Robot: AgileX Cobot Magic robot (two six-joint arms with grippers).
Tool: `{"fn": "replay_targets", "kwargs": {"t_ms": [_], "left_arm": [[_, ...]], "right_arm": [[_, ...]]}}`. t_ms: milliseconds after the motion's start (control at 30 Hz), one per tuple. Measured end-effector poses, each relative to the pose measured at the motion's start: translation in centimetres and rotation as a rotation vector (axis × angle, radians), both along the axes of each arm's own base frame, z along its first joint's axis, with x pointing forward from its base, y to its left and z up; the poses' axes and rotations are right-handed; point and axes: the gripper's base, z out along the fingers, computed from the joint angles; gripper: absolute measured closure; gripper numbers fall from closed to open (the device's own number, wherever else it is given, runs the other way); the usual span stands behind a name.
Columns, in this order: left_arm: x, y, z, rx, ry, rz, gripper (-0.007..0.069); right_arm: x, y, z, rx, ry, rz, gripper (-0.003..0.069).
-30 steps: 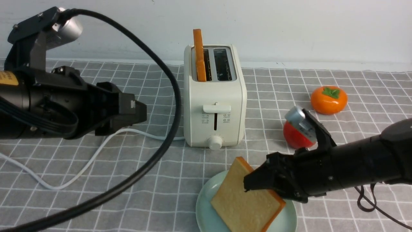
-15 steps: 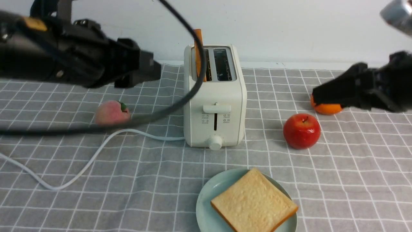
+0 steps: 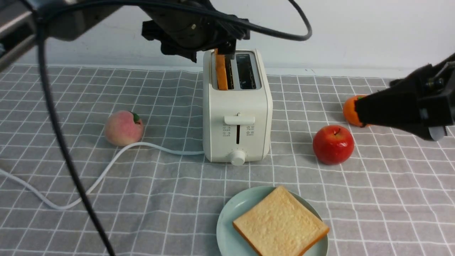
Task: Take toasted bread from bread machine on grey coffee table place on plate.
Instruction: 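Reach for a toast slice standing in the toaster with the left gripper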
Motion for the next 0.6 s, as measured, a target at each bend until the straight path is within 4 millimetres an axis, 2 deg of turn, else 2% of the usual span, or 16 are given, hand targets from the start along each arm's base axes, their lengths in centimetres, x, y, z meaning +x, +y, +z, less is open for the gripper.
{"fn": "replay_targets", "kwargs": {"t_ms": [100,133,300,400,467,500,533,600], "left_arm": [[1.7,-0.9,-1.6,-0.004,0.017,0.024,0.0074],[2.8,-1.5,-3.4,0.007,0.029,0.027,0.0074],[4.5,-2.2,-6.1,0.028,0.015,0.025,0.0092],[5.0,-2.2,-6.3,0.056,-0.024,0.022,0.0169],[5.1,-2.1,-6.0,0.072,-0.047,0.023,0.0272],[5.1,-2.1,-5.9,0.073,-0.050,0.023,0.0296],[5.0,-1.9,-5.6,0.083,-0.060,0.024,0.0388],[4.7,-1.7,-4.9,0.087,-0.063,0.028,0.0496]], "right_arm": [[0.0,-0.9,-0.2,-0.057,0.009,-0.082,0.0083],[-0.2,-1.2,-0.1,-0.070,0.010,-0.106,0.0083],[-0.7,-1.5,0.0,-0.084,0.004,-0.113,0.0083],[-0.9,-1.6,0.1,-0.088,-0.002,-0.110,0.0083],[-1.0,-1.6,0.2,-0.088,-0.006,-0.109,0.0083],[-1.0,-1.6,0.2,-0.088,-0.006,-0.109,0.0083],[-1.0,-1.6,0.2,-0.088,-0.006,-0.109,0.0083],[-1.0,-1.7,0.2,-0.090,-0.007,-0.110,0.0083]]}}
